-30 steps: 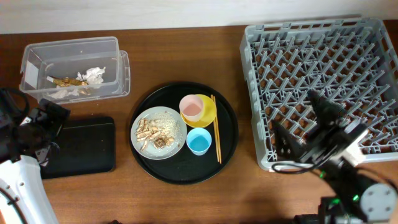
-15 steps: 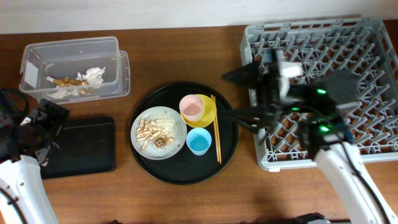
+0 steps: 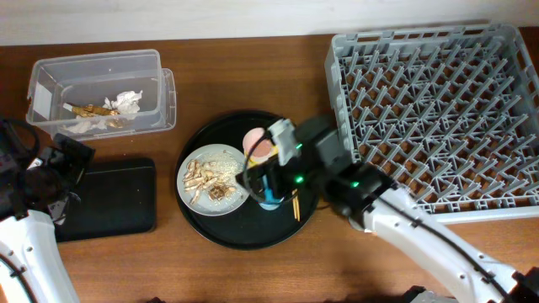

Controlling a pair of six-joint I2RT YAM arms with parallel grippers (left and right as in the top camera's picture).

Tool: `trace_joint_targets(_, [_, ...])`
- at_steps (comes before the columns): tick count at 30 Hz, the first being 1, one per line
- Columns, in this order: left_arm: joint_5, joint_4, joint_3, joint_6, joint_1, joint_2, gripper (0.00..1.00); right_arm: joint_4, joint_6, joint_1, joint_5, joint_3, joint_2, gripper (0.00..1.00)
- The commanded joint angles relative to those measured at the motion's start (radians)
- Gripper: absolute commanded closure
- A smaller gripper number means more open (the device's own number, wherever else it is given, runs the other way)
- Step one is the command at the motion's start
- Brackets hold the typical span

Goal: Sort waste into correct bins and load items into the dishwasher rack
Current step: 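Reach right gripper to the blue cup on the round tray and grasp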

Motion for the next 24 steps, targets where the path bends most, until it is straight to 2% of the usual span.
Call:
trace_joint_targets(1, [-0.007,-0.002,-0.003,-0.01,0.006,0.004,0.01,-0.015,-0.013,0.043,0.209,0.032,-0.004,0.02])
trace_joint_targets(7, [-0.007,-0.002,-0.003,-0.01,0.006,0.004,0.01,-0.029,0.006,0.056,0.205,0.032,0.009,0.02])
trace_joint_targets(13, [-0.007,-0.002,-0.003,-0.01,0.006,0.004,0.01,0.027,0.008,0.108,0.204,0.032,0.085,0.02])
trace_joint_targets(17, [-0.007,-0.002,-0.003,-0.01,0.006,0.004,0.01,0.081,0.008,0.114,0.131,0.032,0.098,0.02])
trace_joint_targets(24, [-0.007,-0.002,-0.003,-0.01,0.006,0.004,0.01,0.077,0.008,0.114,0.142,0.032,0.141,0.02])
